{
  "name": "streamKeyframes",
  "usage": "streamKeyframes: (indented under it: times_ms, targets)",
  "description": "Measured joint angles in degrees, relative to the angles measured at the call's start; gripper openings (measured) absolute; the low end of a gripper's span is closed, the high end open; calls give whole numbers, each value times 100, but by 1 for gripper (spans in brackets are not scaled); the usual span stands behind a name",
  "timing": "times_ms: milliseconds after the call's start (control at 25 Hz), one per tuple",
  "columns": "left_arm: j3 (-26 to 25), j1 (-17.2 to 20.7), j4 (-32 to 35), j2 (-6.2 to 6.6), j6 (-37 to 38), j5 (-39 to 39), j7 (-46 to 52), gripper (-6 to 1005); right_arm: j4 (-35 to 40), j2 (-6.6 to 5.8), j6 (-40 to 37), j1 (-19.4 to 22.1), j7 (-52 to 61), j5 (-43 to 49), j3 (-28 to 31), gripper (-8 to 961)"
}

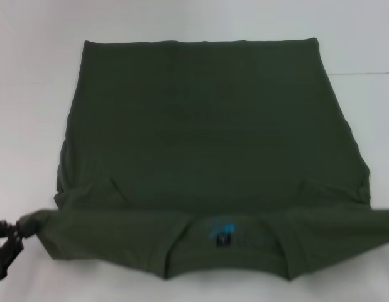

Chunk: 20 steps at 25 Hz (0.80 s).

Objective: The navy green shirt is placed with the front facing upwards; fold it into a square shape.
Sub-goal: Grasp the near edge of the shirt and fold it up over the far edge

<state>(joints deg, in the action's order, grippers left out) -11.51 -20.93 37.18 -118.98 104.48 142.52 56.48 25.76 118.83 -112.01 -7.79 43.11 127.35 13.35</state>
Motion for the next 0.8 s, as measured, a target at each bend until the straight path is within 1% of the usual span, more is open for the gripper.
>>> streamKeyframes:
  times_ms: [120, 160, 240, 400, 560, 800]
  targets:
    - [-11, -123, -187, 12, -391, -237, 48, 66, 0, 3, 311, -252, 271, 0, 200, 38]
    - [-11, -123, -187, 12, -391, -237, 48, 66, 0, 2, 432, -355, 378, -1, 252, 39]
    - [-1, -286, -360, 38, -782, -422, 88, 67, -1, 2, 643, -549, 540, 0, 323, 39]
    - [9, -549, -629, 80, -1355, -521, 114, 68, -8, 0, 985, -962, 742, 0, 357, 38]
    - [75, -879, -934, 86, -2115, -563, 147, 69, -10, -4, 1579, -1391, 1074, 0, 334, 37]
    - [110, -1284, -1232, 77, -3022, -664, 118, 71, -60, 52, 2447, -1864, 1184, 0, 315, 38]
